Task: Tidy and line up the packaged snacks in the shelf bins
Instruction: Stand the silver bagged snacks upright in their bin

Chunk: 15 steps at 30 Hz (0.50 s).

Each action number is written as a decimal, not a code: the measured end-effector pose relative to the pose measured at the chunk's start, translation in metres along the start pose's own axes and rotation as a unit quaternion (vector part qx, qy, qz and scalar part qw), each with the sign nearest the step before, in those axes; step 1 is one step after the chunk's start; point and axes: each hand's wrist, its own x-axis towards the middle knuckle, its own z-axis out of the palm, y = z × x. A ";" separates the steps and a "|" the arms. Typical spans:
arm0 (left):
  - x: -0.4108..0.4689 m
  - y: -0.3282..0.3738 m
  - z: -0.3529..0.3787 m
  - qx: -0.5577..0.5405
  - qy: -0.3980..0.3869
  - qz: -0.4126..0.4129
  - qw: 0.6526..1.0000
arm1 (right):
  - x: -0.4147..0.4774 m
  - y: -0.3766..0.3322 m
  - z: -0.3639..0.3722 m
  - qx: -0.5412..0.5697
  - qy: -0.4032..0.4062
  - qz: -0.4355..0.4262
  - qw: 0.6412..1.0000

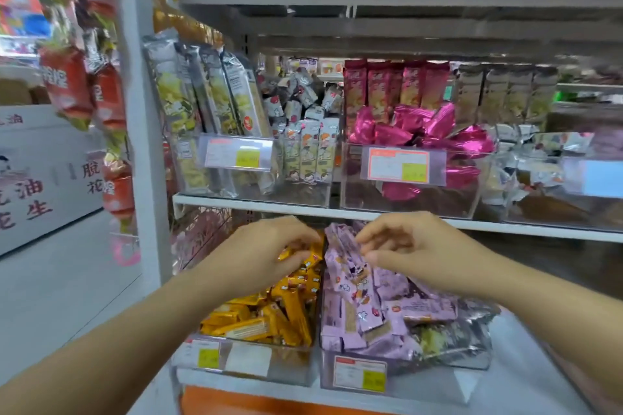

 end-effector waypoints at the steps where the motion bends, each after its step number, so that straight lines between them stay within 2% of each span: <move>1: 0.010 0.014 -0.008 -0.014 0.021 0.016 1.000 | -0.003 -0.003 -0.007 0.001 0.007 -0.005 1.000; 5: 0.049 0.064 -0.034 -0.062 0.077 0.083 0.992 | -0.016 -0.008 -0.045 -0.008 0.054 -0.022 0.998; 9: 0.088 0.111 -0.050 -0.062 0.114 0.154 0.980 | -0.031 -0.002 -0.088 -0.023 0.110 -0.041 0.993; 15: 0.149 0.153 -0.057 -0.031 0.141 0.194 0.970 | -0.048 0.016 -0.148 -0.036 0.188 -0.053 0.980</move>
